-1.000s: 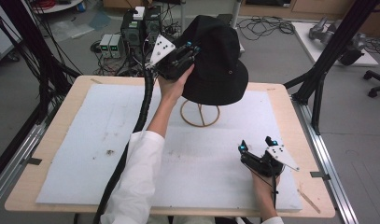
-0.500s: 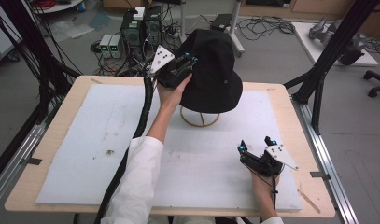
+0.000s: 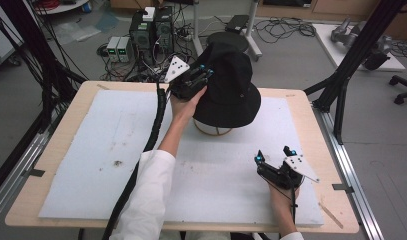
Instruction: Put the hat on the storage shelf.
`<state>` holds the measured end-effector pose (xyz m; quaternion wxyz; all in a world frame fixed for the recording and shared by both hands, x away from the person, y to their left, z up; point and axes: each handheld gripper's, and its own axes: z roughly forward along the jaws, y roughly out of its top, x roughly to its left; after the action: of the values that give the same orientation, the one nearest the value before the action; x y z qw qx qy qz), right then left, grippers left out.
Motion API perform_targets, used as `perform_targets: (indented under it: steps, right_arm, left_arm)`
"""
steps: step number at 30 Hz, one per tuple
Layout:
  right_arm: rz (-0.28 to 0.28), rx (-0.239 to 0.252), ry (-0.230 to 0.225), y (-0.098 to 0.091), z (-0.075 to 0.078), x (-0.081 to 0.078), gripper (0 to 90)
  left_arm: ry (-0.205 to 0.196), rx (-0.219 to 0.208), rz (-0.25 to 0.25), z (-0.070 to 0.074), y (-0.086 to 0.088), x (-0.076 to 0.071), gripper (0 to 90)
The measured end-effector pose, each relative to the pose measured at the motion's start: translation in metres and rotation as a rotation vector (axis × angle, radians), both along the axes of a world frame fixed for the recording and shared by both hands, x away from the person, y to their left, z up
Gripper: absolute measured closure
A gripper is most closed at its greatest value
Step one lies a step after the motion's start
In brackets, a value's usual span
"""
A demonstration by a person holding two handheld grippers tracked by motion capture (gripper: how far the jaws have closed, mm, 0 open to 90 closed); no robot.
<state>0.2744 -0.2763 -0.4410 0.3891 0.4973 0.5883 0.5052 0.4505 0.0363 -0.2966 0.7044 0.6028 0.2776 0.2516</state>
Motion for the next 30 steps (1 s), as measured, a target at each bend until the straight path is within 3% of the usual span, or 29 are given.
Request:
perform_targets:
  steps: [7, 14, 18, 27, 30]
  right_arm:
    - [0.008, -0.02, -0.004, 0.001, 0.0, -0.001, 6.9]
    - [-0.002, -0.008, 0.0, 0.001, 0.0, 0.0, 6.8]
    - [-0.001, -0.005, 0.0, 0.0, 0.0, 0.0, 6.8]
    - [-0.003, -0.005, 0.001, 0.001, 0.0, 0.0, 6.8]
    - [-0.005, -0.01, -0.001, 0.001, 0.0, 0.0, 6.8]
  left_arm:
    - [0.009, -0.004, -0.003, 0.0, 0.002, 0.0, 84.2]
    - [0.036, -0.016, -0.013, 0.001, 0.005, 0.001, 81.0]
    - [0.03, -0.013, 0.008, 0.005, 0.007, -0.001, 79.3]
    - [0.02, -0.043, 0.019, 0.009, 0.014, -0.007, 59.3]
    - [0.009, -0.031, 0.038, 0.01, 0.015, -0.011, 53.8]
